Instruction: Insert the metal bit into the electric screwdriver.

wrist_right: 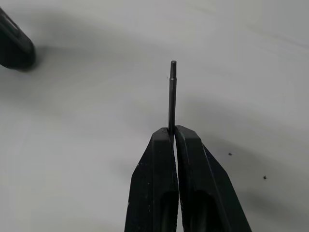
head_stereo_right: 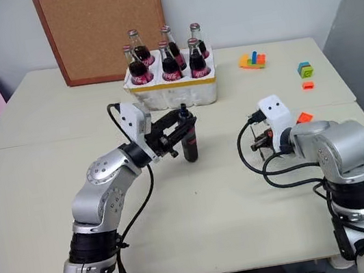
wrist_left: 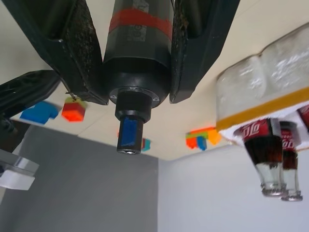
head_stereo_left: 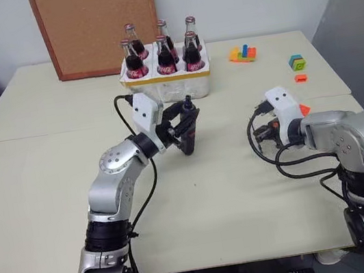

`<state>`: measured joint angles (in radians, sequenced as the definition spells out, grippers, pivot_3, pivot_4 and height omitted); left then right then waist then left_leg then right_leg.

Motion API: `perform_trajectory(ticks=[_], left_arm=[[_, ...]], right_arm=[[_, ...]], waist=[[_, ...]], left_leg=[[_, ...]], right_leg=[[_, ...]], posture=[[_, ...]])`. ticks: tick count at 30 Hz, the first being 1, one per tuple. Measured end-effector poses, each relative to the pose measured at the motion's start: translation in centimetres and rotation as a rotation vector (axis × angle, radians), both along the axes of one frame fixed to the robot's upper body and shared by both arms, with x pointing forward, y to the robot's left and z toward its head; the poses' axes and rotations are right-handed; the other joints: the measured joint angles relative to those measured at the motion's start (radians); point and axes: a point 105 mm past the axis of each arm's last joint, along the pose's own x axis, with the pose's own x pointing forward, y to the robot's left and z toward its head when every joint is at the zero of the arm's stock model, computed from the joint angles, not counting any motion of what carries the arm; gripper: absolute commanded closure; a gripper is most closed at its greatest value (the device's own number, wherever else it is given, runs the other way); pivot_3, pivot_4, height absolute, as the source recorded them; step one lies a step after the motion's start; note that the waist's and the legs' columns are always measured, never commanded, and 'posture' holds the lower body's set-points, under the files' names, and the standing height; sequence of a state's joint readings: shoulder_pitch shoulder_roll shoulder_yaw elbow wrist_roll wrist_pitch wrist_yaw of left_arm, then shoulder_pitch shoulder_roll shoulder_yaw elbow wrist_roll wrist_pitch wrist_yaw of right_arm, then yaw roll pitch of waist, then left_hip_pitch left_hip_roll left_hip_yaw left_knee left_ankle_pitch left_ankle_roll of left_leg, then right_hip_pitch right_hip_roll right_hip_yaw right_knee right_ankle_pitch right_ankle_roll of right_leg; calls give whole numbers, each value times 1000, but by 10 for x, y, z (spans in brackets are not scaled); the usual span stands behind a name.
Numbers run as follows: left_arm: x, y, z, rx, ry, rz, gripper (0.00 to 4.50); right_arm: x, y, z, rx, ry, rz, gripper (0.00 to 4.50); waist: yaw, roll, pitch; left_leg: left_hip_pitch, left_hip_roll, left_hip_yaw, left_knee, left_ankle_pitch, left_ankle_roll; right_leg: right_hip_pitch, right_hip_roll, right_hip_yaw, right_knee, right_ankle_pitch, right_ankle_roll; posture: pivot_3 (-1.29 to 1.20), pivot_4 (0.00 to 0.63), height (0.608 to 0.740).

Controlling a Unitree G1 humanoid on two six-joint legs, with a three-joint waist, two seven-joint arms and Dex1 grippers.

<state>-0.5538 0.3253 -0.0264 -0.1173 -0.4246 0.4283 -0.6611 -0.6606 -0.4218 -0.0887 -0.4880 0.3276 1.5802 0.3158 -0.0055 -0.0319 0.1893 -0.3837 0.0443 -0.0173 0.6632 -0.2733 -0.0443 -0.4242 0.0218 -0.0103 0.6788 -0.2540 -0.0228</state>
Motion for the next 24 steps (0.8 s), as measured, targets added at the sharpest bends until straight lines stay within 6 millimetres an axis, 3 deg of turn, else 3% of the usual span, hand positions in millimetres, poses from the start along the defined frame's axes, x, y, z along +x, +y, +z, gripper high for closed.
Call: perform_trajectory(ticks=[7, 14, 18, 24], left_arm=[[-9, -4, 15, -17, -4, -76, 2868], [-15, 4, -17, 32, 3, 7, 2868], [-24, -2, -22, 50, -49, 26, 2871], [-32, -6, -25, 32, -48, 38, 2873]], right_arm=[[3, 1, 41, 129, -257, -92, 4500], [-10, 14, 58, 242, -379, -15, 4500], [-18, 31, 71, 298, -426, 115, 4500], [-25, 42, 89, 299, -462, 227, 4500]], waist=[[-7, 0, 0], [-12, 1, 0], [-12, 1, 0], [-11, 1, 0]], left_leg=[[2, 1, 0, -1, 0, 0], [2, 0, 1, -1, 0, 0], [2, 0, 0, -1, 0, 0], [2, 0, 0, -1, 0, 0]], right_leg=[[0, 0, 0, 1, 0, 0], [0, 0, 1, 1, 0, 0], [0, 0, 0, 1, 0, 0], [1, 0, 0, 1, 0, 0]], posture=[[0, 150, 740], [0, 150, 740], [0, 150, 740], [0, 150, 740]])
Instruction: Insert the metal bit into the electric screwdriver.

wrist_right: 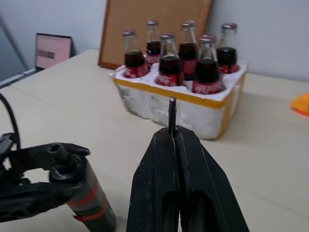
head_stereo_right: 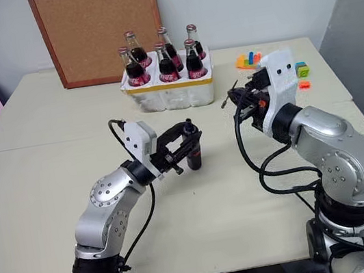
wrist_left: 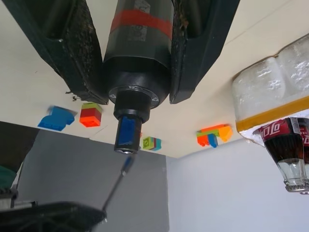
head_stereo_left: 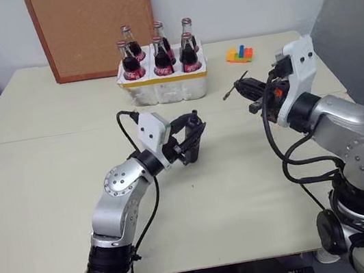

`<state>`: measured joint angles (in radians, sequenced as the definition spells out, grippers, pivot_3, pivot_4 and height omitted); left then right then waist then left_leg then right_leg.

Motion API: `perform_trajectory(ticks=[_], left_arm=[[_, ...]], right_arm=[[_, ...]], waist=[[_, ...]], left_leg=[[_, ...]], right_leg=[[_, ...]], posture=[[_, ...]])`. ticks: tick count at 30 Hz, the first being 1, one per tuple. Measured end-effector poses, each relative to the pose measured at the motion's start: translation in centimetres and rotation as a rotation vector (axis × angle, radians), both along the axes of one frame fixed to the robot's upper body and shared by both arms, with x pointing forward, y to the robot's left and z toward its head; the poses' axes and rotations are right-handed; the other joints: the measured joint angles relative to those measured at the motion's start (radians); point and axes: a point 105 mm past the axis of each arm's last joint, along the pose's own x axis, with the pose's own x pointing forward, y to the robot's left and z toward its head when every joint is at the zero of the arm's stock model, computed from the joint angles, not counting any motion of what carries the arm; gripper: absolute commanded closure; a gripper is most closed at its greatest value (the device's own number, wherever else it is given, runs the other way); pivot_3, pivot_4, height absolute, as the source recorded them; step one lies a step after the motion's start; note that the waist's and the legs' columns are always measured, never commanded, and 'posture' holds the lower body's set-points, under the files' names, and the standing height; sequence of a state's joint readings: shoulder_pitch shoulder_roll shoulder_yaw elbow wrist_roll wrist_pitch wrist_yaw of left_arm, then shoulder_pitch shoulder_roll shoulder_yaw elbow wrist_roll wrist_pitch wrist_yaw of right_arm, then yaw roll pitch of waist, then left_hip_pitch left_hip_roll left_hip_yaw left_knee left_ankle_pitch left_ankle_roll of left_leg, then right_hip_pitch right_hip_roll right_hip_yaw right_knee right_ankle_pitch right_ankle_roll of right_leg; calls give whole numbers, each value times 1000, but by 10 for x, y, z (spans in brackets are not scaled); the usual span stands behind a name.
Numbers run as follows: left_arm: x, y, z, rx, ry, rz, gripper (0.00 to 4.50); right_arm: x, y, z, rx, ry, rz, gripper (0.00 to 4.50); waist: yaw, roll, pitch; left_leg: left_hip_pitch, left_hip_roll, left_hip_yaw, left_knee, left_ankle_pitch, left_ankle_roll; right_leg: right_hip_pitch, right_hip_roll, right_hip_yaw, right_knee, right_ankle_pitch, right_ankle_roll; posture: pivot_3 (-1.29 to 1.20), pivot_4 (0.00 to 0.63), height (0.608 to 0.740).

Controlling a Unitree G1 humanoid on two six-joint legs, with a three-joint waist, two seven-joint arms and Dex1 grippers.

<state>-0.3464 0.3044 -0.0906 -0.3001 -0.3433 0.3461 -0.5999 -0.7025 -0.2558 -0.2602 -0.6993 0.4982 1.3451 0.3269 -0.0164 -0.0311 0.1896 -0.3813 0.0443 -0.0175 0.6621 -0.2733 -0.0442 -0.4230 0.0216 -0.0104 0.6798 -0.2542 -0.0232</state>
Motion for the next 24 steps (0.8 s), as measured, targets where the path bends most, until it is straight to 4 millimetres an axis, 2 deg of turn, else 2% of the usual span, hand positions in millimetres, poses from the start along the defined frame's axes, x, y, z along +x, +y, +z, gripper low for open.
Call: perform_trajectory(ticks=[5, 10, 13, 15, 17, 20, 24], left_arm=[[0, -5, 1, -17, 21, -1, 2874], [3, -14, 19, -66, 15, -30, 2874], [2, -13, 19, -67, 13, -28, 2874], [2, -10, 12, -60, 24, -21, 2875], [2, -6, 2, -49, 40, -10, 2875], [1, -7, 0, -40, 21, -15, 2876], [0, -9, -1, -26, 1, -28, 2877]], right_arm=[[-2, -2, 10, -37, -10, 38, 4500], [-3, 0, 43, -64, -79, 84, 4500], [-1, -3, 39, -76, -40, 100, 4500], [-1, -3, 37, -87, -13, 115, 4500], [-3, -2, 44, -104, -11, 135, 4500], [-6, 1, 51, -118, -7, 169, 4500], [-5, 0, 47, -132, 52, 197, 4500]], waist=[[0, 0, 0], [-1, 1, 1], [-2, 1, 1], [-6, 1, 1], [-10, 1, 1], [-10, 1, 1], [-9, 1, 1]], left_leg=[[-1, 0, 0, 0, 0, 0], [-1, 0, 0, -1, 0, 0], [-1, 0, 1, -1, 0, 0], [-1, 0, 1, -1, 0, 0], [-1, 0, 1, -1, 0, 0], [-1, 0, 0, -1, 0, 0], [0, 0, 1, -1, 0, 0]], right_leg=[[0, 0, 0, -1, 0, 0], [0, 0, 0, -1, 0, 0], [-1, 0, 1, -1, 0, 0], [-1, 0, 1, -1, 0, 0], [-1, 0, 1, -1, 0, 0], [-1, 0, 0, -1, 0, 0], [0, 0, 1, -1, 0, 0]], posture=[[0, 150, 740], [0, 150, 740], [0, 150, 740], [0, 150, 740], [0, 150, 740], [0, 150, 740], [0, 150, 740]])
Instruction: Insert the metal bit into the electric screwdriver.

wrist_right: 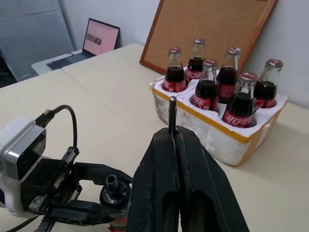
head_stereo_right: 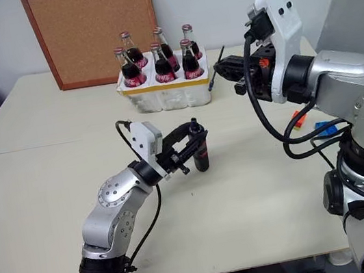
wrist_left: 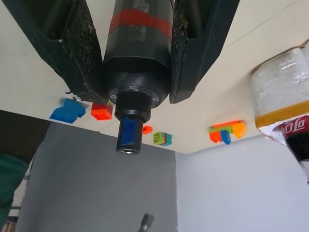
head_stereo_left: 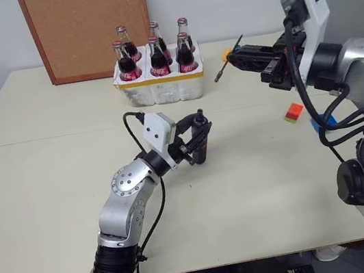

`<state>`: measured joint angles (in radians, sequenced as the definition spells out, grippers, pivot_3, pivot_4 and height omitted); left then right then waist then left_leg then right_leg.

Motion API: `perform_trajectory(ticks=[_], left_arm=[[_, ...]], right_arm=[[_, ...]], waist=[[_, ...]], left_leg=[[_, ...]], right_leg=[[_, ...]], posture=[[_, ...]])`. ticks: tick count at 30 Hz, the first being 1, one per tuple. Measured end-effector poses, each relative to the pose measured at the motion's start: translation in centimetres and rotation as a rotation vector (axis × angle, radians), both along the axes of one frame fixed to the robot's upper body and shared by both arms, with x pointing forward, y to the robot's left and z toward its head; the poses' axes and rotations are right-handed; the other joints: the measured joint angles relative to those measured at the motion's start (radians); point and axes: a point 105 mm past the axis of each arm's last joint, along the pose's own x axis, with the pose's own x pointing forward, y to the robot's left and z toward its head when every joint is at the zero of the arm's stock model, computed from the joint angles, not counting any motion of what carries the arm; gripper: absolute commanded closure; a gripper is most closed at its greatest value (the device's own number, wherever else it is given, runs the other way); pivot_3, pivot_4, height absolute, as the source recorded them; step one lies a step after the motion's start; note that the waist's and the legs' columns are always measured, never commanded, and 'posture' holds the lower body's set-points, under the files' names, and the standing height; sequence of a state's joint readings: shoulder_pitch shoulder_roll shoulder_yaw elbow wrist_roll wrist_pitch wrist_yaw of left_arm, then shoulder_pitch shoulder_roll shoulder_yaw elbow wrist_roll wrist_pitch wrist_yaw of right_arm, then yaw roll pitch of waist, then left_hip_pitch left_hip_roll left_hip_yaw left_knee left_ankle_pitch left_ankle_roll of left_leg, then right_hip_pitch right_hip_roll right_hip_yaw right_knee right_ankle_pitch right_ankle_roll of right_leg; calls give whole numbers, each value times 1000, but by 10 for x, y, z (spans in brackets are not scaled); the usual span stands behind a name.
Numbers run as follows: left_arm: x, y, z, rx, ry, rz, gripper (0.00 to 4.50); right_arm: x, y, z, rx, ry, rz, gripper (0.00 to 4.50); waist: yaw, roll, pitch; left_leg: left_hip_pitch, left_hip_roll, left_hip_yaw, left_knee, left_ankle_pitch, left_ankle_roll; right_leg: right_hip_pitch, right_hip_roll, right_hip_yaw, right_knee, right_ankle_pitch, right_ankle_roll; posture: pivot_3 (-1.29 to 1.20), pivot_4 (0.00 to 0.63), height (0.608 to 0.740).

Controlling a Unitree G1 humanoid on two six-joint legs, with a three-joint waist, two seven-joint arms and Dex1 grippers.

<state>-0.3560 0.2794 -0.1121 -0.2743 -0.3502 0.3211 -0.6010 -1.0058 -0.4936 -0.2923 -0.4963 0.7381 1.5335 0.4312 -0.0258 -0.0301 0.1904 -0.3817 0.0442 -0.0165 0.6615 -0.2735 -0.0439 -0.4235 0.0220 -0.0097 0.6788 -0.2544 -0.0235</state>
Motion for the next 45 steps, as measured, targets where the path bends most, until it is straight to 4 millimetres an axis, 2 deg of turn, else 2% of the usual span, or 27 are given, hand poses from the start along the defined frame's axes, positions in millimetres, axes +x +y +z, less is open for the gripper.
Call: perform_trajectory(ticks=[5, 11, 15, 22, 26, 30, 39, 42, 45], left_arm=[[0, -1, 0, 0, -8, -2, 2877], [0, -2, -1, 2, -12, -7, 2877], [-1, -2, -1, 5, -16, -13, 2877], [-1, -2, -1, 13, -26, -19, 2877], [-1, -3, -1, 14, -27, -23, 2877], [-1, -3, -2, 16, -28, -31, 2878], [-2, -4, -2, 19, -34, -35, 2878], [-3, -5, -2, 19, -34, -41, 2878], [-3, -6, -2, 20, -36, -44, 2878]], right_arm=[[-4, 4, 4, -15, 11, 52, 4500], [-7, 7, -1, -50, 50, 109, 4500], [-8, 2, -1, -74, 54, 109, 4500], [-7, -7, -22, -97, 118, 95, 4500], [-9, -9, -22, -114, 99, 87, 4500], [-10, -20, -34, -143, 134, 62, 4500], [-13, -23, -45, -157, 159, 75, 4500], [-14, -39, -60, -296, 147, 19, 4500], [-16, -58, -80, -561, 83, -7, 4500]], waist=[[0, 0, 0], [0, 0, 0], [0, 0, 0], [0, 0, 0], [0, 0, 0], [1, 0, 0], [0, 0, 0], [3, 0, 0], [6, 0, 0]], left_leg=[[0, 1, 0, 0, 0, 0], [0, 0, 0, 0, 0, 0], [0, 0, 0, 0, 0, 0], [0, 0, 0, 0, 0, 0], [0, 0, -1, 0, 0, 0], [0, 0, 0, 0, 0, 0], [0, 0, 0, -1, 0, 0], [-1, 0, 0, -1, 0, 0], [-1, -1, 1, -1, 0, 0]], right_leg=[[0, 0, 0, 0, 0, 0], [0, 0, 0, 0, 0, 0], [0, 0, 0, -1, 0, 0], [0, 0, 0, -1, 0, 0], [0, 0, -1, -1, 0, 0], [0, 0, 0, -2, 0, 0], [0, 0, 0, -2, 0, 0], [0, 0, -1, -4, 0, 0], [0, 0, -1, -6, -1, 1]], posture=[[0, 150, 740], [0, 150, 740], [0, 150, 740], [0, 150, 740], [0, 150, 740], [0, 150, 740], [0, 150, 740], [0, 150, 740], [0, 150, 740]])
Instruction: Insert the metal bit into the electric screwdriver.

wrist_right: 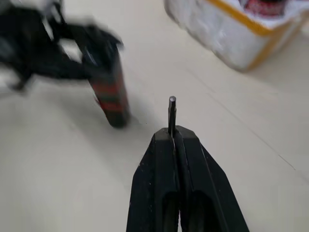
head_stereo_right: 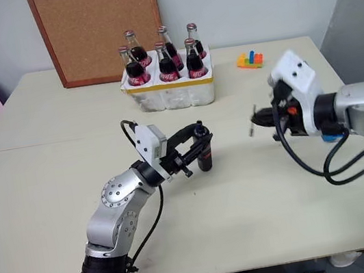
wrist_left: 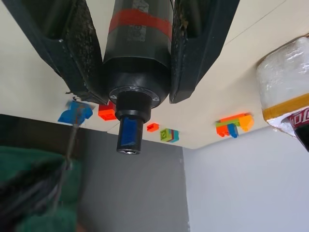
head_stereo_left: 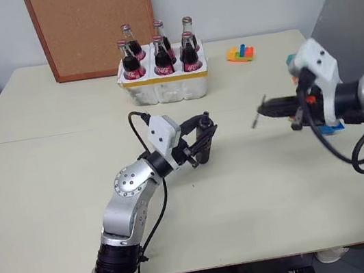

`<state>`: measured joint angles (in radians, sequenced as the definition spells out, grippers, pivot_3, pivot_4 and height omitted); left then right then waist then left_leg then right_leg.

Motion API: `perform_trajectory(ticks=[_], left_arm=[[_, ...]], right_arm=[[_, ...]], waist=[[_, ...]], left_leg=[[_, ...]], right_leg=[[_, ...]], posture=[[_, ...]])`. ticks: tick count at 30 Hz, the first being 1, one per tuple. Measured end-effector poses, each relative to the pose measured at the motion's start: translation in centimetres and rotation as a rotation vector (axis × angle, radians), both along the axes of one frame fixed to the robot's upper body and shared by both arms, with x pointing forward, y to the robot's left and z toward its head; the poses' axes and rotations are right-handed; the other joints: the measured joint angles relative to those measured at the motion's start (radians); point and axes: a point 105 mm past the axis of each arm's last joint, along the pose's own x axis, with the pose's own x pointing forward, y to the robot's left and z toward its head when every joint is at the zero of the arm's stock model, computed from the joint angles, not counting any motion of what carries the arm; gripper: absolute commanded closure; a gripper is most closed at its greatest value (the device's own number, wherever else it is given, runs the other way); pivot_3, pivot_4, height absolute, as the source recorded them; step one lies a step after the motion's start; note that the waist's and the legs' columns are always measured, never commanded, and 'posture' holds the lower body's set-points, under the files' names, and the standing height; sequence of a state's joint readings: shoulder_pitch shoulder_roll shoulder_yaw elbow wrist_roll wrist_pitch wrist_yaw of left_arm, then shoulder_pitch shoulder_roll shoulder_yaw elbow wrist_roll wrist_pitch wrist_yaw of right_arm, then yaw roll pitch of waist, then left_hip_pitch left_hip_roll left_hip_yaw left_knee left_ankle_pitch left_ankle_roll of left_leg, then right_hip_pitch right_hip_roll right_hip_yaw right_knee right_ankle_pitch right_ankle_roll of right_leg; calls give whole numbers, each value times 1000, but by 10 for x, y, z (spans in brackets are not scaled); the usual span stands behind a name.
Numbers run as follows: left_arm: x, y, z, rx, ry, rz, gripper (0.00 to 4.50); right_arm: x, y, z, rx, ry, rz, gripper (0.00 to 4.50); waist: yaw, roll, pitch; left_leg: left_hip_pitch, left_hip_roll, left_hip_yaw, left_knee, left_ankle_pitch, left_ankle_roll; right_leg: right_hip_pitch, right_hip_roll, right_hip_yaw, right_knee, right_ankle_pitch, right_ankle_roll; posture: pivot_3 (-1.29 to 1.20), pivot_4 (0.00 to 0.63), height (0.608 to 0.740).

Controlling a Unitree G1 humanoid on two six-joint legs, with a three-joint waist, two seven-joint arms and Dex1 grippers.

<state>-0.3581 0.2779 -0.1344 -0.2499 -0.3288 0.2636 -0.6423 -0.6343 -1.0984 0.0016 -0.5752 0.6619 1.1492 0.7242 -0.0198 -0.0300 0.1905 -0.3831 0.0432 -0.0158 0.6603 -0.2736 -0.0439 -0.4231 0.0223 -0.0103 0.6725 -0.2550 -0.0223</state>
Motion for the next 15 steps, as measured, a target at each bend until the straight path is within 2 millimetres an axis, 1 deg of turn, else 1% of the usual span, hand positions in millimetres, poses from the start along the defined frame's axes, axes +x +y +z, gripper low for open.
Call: perform_trajectory(ticks=[1, 3, 5, 7, 9, 15], left_arm=[[0, 0, 0, 0, -1, 1, 2878], [0, 0, 0, 2, -2, 0, 2878], [0, 0, 0, 6, -3, 1, 2878], [0, 0, 0, 8, -4, 1, 2878], [0, 0, 0, 11, -4, 2, 2878], [1, -1, 0, 14, -2, 0, 2879]], right_arm=[[-2, -4, -7, -93, -18, 29, 4500], [-8, -5, -21, -247, -57, 114, 4500], [-11, -4, -39, -360, -79, 194, 4500], [-12, -6, -62, -466, -94, 255, 4500], [-9, -6, -78, -516, -115, 290, 4500], [4, 3, -96, -579, -185, 330, 4500]], waist=[[0, 0, 0], [-4, 0, 0], [-8, 0, 0], [-7, 0, 0], [-8, 0, 0], [-6, 0, 0]], left_leg=[[0, 0, 0, 0, 0, 0], [1, 1, 1, 0, 0, 0], [1, 2, 1, 0, 0, 0], [1, 2, 0, 0, 0, -1], [2, 2, 1, 1, 0, -1], [2, 1, 0, 1, 0, -1]], right_leg=[[0, 0, 0, -1, 0, 0], [0, 0, 0, -1, 0, 0], [0, 0, 0, -1, 0, 0], [0, 0, 0, 0, 0, 0], [0, -1, 0, 1, 0, 0], [1, -1, 0, 2, 0, 1]], posture=[[0, 150, 740], [0, 150, 740], [0, 150, 740], [0, 150, 740], [0, 150, 740], [0, 150, 740]])
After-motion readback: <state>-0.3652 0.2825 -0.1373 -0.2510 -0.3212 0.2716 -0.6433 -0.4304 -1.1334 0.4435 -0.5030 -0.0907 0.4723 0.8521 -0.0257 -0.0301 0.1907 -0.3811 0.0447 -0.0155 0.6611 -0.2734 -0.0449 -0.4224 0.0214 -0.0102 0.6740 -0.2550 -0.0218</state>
